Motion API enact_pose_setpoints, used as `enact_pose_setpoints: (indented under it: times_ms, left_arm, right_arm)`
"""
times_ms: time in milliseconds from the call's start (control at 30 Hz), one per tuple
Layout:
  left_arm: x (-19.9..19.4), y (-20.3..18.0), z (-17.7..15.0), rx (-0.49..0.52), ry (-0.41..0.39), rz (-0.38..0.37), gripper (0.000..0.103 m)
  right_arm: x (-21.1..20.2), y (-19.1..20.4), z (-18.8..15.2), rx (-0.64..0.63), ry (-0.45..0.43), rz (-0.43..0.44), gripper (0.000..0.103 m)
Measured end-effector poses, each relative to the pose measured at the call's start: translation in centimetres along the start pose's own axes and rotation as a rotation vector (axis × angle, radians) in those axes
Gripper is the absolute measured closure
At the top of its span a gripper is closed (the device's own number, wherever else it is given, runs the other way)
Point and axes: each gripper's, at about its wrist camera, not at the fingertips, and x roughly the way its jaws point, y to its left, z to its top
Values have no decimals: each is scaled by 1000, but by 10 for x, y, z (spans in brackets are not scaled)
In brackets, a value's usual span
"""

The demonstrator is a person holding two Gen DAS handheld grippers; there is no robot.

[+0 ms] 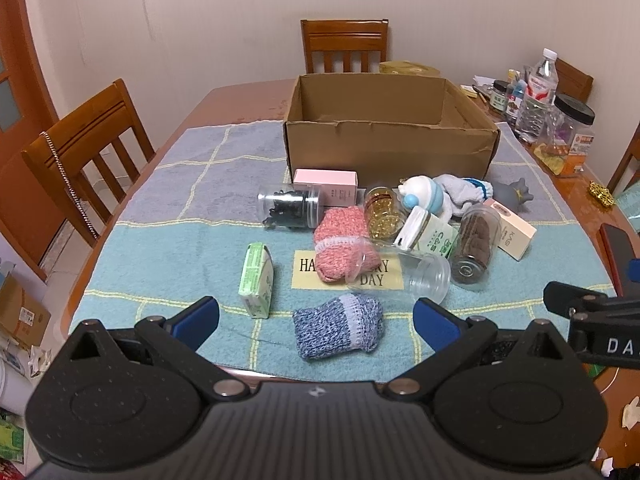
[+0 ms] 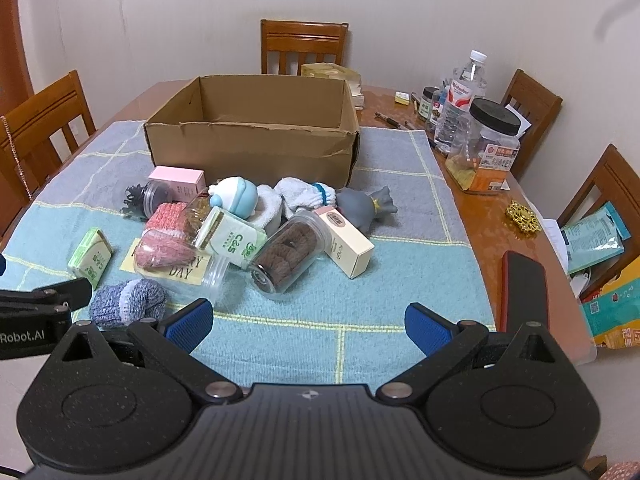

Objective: Organize objects
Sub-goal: 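Move the left gripper toward the green C&S tissue pack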

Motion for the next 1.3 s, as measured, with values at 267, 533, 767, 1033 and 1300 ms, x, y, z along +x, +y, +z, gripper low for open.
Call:
enact_pose_setpoints:
  times_ms: [267,533,767,1033,1300]
  left_arm:
    - [7,9,4,13,4,-12,1]
    - [18,17,7,24,-3,-4,1]
    - [29,20,1,73,-16,-25,1]
    - [49,43,-5,52,18,-89,1]
    - [77,65,-4,87,48,-61,1]
  right_arm:
    - [5,6,4,13,14,-11,0]
    - [12,18,3,9,24,-15,0]
    - [21,24,-1,36,39,-14,0]
    - [33,35,-12,42,50,26,0]
    - [48,53,-18,55,98,24,0]
